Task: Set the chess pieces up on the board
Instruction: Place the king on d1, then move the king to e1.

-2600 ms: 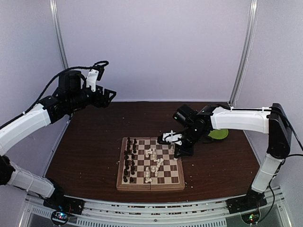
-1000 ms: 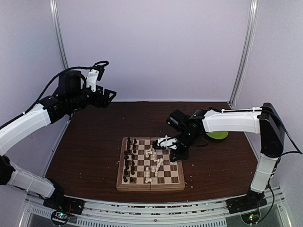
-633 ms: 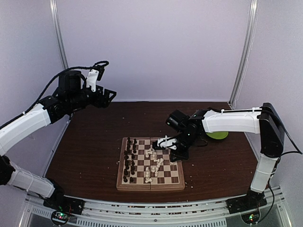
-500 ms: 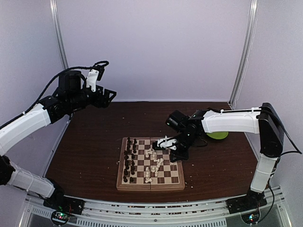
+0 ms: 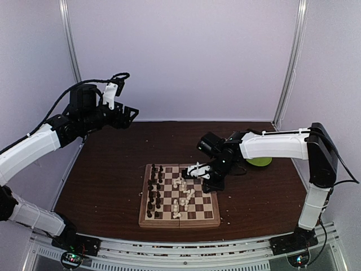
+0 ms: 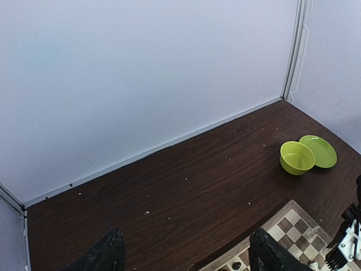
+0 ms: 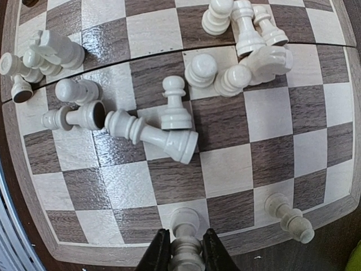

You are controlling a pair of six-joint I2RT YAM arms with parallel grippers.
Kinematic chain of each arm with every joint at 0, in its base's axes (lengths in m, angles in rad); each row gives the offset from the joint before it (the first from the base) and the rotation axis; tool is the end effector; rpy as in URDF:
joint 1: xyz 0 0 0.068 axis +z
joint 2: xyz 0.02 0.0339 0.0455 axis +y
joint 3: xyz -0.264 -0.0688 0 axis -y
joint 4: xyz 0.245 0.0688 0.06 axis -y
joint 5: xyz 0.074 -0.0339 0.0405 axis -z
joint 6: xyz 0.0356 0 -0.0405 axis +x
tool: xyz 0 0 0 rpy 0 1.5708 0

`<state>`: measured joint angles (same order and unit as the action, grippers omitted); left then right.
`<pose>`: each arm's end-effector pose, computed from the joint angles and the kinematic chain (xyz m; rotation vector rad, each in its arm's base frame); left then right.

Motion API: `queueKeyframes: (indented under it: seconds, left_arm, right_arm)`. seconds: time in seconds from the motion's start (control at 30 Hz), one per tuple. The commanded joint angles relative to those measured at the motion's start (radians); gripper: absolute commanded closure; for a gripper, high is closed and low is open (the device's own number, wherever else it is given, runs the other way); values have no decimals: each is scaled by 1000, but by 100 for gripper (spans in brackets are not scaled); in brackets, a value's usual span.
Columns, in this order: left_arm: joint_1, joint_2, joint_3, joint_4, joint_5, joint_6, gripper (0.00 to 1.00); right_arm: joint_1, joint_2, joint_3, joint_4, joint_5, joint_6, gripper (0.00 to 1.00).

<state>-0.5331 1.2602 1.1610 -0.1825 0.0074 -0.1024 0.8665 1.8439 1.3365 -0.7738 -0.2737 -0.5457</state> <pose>0.2534 -0.1498 0.3698 0.4061 1.8320 -0.4472 0.2293 0.2847 0.1973 -1.9030 2.1428 0.4562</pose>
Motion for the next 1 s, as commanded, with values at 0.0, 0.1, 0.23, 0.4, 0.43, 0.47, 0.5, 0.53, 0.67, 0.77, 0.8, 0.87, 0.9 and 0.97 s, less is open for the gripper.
queueKeyframes:
  seconds: [0.0, 0.1, 0.23, 0.4, 0.43, 0.47, 0.5, 0.53, 0.67, 0.77, 0.8, 0.87, 0.9, 0.97]
  left_arm:
    - [-1, -12, 5, 32, 19, 13, 23]
    - [-1, -11, 5, 32, 19, 13, 23]
    - [-1, -10, 6, 32, 21, 13, 23]
    - [-1, -7, 5, 32, 19, 14, 23]
    - [-1, -4, 5, 31, 20, 14, 23]
    - [-1, -2, 5, 31, 21, 16, 23]
    - [-1, 2, 6, 31, 25, 15, 23]
    - [-1, 7, 8, 29, 27, 16, 23]
    - [-1, 48, 21, 18, 63, 29, 24]
    - [-3, 110, 60, -30, 179, 53, 31]
    - [-7, 137, 85, -62, 199, 54, 33]
    - [-42, 192, 129, -122, 209, 71, 37]
    - [-71, 216, 145, -143, 204, 95, 37]
    - [-138, 264, 179, -202, 190, 165, 37]
  right_arm:
    - [7, 18, 4, 4, 28, 12, 79]
    - [6, 19, 4, 3, 27, 12, 77]
    - [7, 13, 6, -3, 21, 13, 74]
    - [6, -37, 23, -41, 16, 11, 64]
    - [3, -55, 29, -52, 17, 6, 63]
    - [0, -77, 33, -66, 15, 2, 62]
    - [-6, -101, 35, -77, 6, -2, 62]
    - [-13, -124, 36, -88, -3, -6, 61]
    - [-84, -233, 32, -121, -80, -10, 60]
    - [-169, -326, -8, -103, -177, 1, 59]
    - [-203, -353, -32, -85, -218, 7, 59]
    - [-272, -411, -96, -39, -302, 22, 60]
    - [-301, -437, -130, -12, -334, 33, 60]
    - [-355, -489, -206, 47, -390, 56, 60]
